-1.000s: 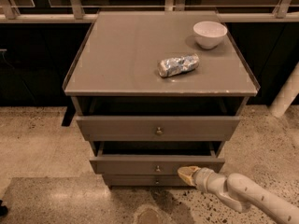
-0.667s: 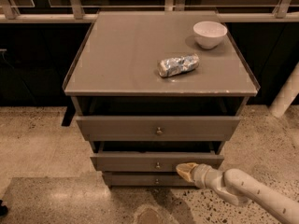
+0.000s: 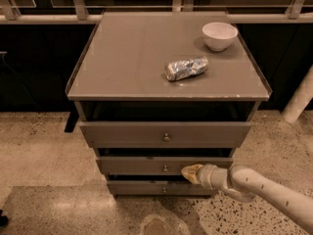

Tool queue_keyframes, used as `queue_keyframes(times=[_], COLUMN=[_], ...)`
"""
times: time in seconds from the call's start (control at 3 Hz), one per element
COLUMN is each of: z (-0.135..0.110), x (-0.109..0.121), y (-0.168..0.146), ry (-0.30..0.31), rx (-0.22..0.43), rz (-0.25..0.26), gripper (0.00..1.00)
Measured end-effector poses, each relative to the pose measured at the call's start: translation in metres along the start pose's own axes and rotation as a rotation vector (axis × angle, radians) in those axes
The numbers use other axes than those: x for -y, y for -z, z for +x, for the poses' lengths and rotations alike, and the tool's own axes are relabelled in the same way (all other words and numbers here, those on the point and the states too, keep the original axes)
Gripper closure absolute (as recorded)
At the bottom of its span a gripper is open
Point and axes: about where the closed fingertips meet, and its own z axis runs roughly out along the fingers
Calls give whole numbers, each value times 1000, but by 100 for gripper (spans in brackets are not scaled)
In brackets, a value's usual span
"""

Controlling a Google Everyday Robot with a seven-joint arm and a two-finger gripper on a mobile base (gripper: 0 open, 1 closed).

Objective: Close middle drawer

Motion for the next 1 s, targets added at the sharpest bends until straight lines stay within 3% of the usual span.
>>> queue_keyframes(times=[0.67,1.0], z=[-2,8], x=[-2,-24], y=[-2,26], ry=[4,-29], rx=[-10,-25], rz=[-28,-27], gripper=[100,100])
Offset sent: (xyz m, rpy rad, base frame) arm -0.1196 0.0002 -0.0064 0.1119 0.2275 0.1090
